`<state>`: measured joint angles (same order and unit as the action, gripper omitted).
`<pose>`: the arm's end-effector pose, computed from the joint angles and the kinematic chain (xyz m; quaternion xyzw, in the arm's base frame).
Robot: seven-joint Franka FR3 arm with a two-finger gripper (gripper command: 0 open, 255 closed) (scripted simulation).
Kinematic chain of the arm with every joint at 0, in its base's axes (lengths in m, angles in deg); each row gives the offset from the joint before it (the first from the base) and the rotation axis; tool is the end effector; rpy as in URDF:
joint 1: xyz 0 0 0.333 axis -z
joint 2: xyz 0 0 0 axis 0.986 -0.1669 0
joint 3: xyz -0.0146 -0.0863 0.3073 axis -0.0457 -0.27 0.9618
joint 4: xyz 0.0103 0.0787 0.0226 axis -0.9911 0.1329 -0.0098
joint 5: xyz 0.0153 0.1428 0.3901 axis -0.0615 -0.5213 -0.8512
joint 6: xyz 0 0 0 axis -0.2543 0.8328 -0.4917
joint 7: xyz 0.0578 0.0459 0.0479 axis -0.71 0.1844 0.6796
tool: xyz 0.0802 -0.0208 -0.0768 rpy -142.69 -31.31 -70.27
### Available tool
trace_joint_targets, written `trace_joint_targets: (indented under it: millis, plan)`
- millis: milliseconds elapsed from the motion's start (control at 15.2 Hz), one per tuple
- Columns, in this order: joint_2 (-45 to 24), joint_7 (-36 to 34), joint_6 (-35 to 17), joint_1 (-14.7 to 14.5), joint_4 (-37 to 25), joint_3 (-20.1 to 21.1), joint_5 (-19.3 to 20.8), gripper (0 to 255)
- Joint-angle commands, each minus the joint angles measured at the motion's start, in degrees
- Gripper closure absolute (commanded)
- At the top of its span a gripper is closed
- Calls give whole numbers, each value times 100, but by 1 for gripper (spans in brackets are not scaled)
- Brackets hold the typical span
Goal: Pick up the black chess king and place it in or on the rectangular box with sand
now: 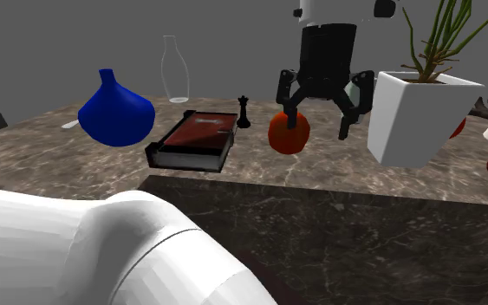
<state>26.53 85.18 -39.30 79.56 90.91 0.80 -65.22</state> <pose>0.3348 0.0179 0.5425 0.9976 0.0105 -0.0494 0.0468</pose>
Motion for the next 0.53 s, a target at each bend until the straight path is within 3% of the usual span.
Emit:
trace_joint_targets:
  millis: [0, 462]
  plan:
    - [0, 0, 0, 0, 0, 0, 0, 0]
    - [-937, -449, -475, -344, -606, 576, -448, 0]
